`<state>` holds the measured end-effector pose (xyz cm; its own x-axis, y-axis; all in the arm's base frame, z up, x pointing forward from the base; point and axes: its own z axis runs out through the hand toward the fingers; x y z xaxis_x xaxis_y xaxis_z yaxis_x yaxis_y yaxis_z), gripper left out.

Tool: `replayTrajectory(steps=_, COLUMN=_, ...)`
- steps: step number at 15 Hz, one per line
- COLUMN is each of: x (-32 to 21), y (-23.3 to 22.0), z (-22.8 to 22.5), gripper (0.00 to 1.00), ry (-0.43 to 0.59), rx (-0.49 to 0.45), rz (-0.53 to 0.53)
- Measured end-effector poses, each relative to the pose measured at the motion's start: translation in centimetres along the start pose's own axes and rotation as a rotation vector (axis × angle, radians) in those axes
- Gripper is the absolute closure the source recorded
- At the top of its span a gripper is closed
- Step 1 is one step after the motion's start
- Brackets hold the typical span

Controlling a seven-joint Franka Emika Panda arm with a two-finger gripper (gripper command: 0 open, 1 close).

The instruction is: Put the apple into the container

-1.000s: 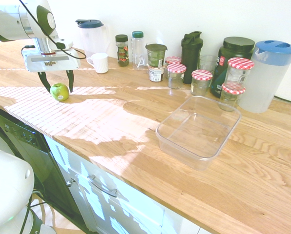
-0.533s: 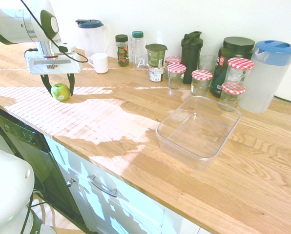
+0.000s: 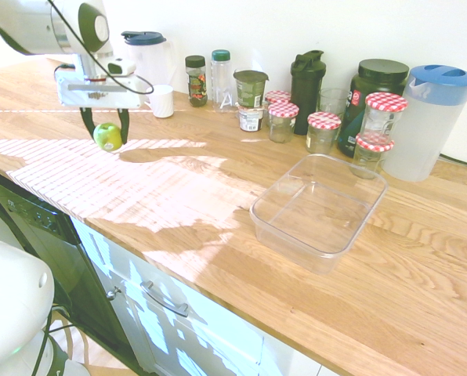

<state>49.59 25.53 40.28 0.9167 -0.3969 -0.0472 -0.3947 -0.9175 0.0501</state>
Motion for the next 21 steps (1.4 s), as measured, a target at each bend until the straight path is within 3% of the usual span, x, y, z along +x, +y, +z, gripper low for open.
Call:
replayTrajectory(steps=3, x=5.8, y=8.8, z=-6.2, gripper=1.00, ry=0.032, rx=0.060, rz=0.144)
replayTrajectory(steps=6, x=10.1, y=20.5, z=-8.9, gripper=1.00, ry=0.038, rx=0.090, rz=0.309)
replayTrajectory(steps=9, x=10.9, y=34.6, z=-8.1, gripper=1.00, ry=0.040, rx=0.095, rz=0.479)
replayTrajectory(steps=11, x=10.1, y=40.8, z=-5.8, gripper=1.00, ry=0.037, rx=0.083, rz=0.557)
replayTrajectory(steps=15, x=9.9, y=48.2, z=-2.5, gripper=1.00, ry=0.053, rx=0.080, rz=0.645)
replayTrajectory(steps=18, x=11.3, y=50.1, z=-0.6, gripper=1.00, ry=0.087, rx=0.085, rz=0.657)
replayTrajectory(steps=19, x=12.0, y=50.2, z=0.3, gripper=0.00, ry=0.090, rx=0.080, rz=0.655)
replayTrajectory(steps=21, x=13.1, y=49.8, z=2.2, gripper=0.00, ry=0.081, rx=0.066, rz=0.650)
